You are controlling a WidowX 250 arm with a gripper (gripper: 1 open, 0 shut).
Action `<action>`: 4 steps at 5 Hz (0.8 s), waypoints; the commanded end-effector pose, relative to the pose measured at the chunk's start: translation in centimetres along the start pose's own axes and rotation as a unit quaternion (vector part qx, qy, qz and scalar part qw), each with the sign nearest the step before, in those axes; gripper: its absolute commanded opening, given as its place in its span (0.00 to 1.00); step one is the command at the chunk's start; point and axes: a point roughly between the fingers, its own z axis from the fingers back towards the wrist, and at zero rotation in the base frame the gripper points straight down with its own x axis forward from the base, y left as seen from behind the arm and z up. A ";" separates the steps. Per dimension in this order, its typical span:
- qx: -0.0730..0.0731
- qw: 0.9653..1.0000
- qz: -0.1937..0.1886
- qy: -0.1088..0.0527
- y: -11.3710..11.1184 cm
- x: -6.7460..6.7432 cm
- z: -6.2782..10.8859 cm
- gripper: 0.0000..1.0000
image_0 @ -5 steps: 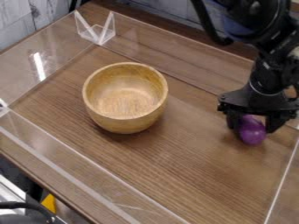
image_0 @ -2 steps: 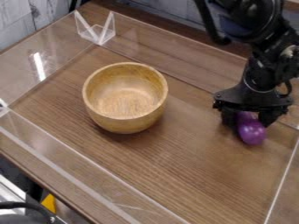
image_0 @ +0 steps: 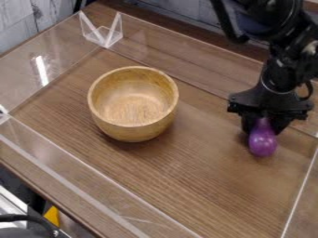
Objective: Put the purple eggplant in the brown bowl
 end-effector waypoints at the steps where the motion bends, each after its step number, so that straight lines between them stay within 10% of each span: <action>1: -0.035 0.999 0.007 -0.038 -0.1 2.3 4.6 0.00; 4: -0.036 0.996 0.026 -0.071 6.5 5.2 10.3 0.00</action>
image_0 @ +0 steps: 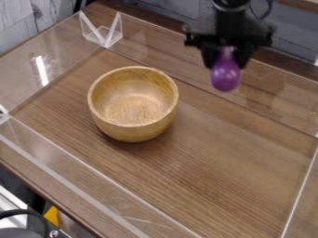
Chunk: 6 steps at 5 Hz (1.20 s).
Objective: Put the purple eggplant in the brown bowl
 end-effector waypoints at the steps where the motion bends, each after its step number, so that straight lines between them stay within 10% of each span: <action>1: 0.004 0.999 0.023 -0.032 1.8 1.4 2.8 0.00; 4: 0.055 0.997 0.036 -0.046 10.4 0.0 1.3 0.00; 6: 0.089 0.994 0.054 -0.042 12.3 -1.7 1.0 0.00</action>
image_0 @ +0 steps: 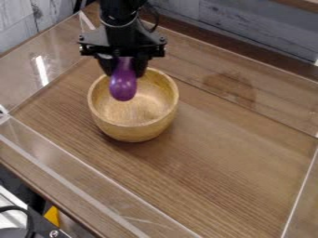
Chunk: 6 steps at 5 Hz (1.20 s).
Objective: Put the purple eggplant in the brown bowl
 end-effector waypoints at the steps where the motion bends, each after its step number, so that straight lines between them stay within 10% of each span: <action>1: -0.008 1.000 -0.014 -0.016 -0.1 0.5 0.7 0.00; 6: -0.005 0.998 -0.052 0.029 -2.0 -0.2 0.5 0.00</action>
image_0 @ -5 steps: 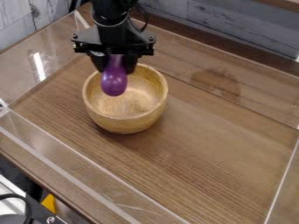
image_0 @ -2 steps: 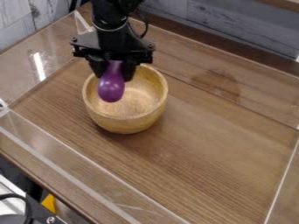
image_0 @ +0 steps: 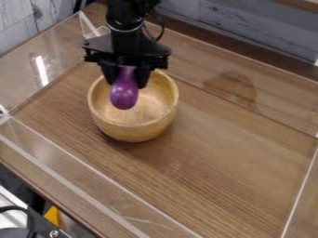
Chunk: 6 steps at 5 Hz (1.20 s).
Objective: Put the purple eggplant in the brown bowl
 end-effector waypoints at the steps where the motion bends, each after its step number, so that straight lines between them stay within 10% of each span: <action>1: 0.002 0.999 0.032 -0.011 -0.1 1.1 1.1 0.00; 2: 0.011 0.998 0.056 -0.001 0.0 1.0 1.0 0.00; 3: 0.021 0.998 0.066 0.005 0.0 1.3 1.1 1.00; 6: 0.025 0.994 0.108 0.027 -1.7 -0.1 -0.2 1.00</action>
